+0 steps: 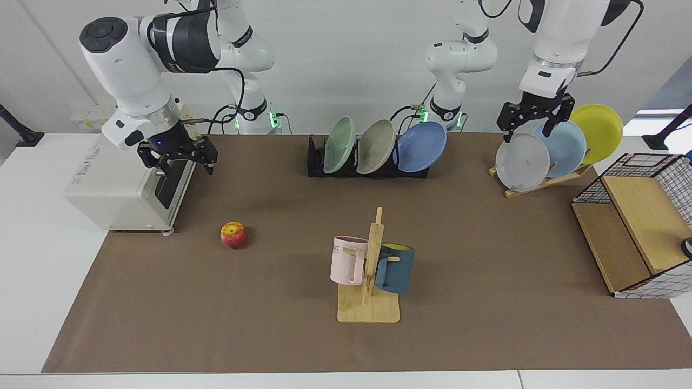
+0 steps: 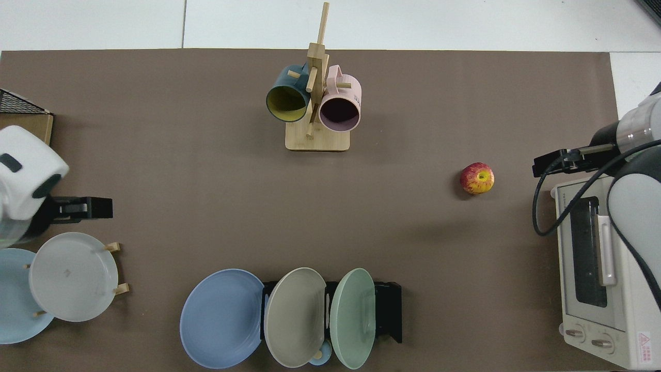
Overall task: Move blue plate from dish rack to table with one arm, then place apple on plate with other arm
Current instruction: 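Reach the left gripper to the blue plate while the right gripper reaches the apple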
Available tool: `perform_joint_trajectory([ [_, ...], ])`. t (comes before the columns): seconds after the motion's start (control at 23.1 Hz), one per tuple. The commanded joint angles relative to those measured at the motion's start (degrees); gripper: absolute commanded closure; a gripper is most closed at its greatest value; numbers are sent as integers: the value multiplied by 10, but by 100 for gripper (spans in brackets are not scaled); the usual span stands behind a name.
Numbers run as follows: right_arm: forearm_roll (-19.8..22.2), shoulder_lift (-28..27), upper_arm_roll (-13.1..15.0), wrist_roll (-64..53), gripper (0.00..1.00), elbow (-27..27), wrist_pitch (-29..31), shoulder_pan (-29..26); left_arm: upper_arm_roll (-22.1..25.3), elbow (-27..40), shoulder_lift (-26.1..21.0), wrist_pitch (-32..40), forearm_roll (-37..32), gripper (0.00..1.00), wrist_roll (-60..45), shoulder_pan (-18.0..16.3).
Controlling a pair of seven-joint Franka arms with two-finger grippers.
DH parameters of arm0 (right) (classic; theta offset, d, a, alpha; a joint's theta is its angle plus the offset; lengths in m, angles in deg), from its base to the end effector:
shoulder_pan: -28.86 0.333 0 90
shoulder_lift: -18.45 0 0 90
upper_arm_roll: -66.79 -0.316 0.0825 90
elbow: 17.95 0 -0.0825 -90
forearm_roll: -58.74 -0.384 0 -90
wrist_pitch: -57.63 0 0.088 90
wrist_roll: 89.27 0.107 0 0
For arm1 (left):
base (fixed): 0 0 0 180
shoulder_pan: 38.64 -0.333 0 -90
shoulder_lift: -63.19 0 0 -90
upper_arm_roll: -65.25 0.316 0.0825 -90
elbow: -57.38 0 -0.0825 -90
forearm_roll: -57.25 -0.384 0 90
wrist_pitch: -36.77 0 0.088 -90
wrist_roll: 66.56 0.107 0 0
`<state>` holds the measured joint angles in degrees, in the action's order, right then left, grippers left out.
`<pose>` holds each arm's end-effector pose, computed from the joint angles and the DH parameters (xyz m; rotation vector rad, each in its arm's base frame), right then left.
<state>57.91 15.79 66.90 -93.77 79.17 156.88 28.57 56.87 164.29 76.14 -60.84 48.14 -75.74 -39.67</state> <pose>0.5765 -0.0027 0.5531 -3.1251 -0.1081 0.0135 0.4906 -0.0557 0.6144 -2.9584 -0.0271 -0.1298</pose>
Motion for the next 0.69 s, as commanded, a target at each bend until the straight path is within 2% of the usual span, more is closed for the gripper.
perform_joint_trajectory([
  [0.0, 7, 9, -4, 7, 0, 70, 77, -1, -64, 116, 103, -2, -50, 0, -52, -2],
  [0.13, 7, -13, -5, 11, 0, 80, 128, 9, -90, 186, 156, -10, -50, 1, -93, 1],
  [0.3, 3, -44, -5, 26, 0, 76, 146, 12, -170, 260, 168, -22, -55, 1, -143, 0],
  [0.65, 6, -94, -5, 38, 0, 92, 195, 28, -195, 356, 188, -89, -54, 3, -176, 3],
])
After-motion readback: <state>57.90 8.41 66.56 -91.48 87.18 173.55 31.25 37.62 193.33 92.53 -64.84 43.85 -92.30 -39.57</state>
